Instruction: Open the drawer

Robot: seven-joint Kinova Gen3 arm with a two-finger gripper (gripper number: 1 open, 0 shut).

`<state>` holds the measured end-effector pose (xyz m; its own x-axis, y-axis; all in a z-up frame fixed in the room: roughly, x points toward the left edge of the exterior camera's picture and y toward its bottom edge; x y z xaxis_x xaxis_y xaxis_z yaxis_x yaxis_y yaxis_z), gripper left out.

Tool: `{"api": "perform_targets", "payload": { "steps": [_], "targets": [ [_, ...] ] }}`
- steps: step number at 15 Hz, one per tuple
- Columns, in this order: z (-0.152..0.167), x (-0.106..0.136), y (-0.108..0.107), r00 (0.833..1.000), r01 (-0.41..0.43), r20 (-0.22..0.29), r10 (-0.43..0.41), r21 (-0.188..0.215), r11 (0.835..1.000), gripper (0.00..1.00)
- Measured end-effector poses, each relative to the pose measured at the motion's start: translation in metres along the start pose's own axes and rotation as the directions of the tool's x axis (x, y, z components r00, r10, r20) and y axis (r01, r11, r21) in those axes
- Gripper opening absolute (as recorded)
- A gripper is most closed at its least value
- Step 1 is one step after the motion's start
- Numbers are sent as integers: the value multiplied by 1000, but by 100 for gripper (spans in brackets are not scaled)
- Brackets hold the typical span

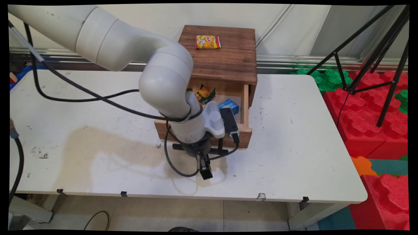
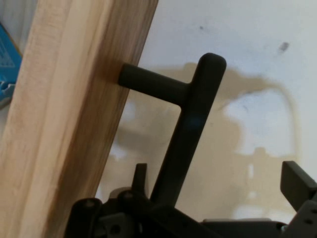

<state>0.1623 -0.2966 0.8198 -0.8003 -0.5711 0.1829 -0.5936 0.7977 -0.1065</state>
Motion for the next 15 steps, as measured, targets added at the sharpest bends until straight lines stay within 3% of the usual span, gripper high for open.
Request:
{"api": "perform_targets", "payload": {
  "steps": [15],
  "targets": [
    [-17,-19,56,1000,-12,21,12,-16,1000,100]
  ]
}}
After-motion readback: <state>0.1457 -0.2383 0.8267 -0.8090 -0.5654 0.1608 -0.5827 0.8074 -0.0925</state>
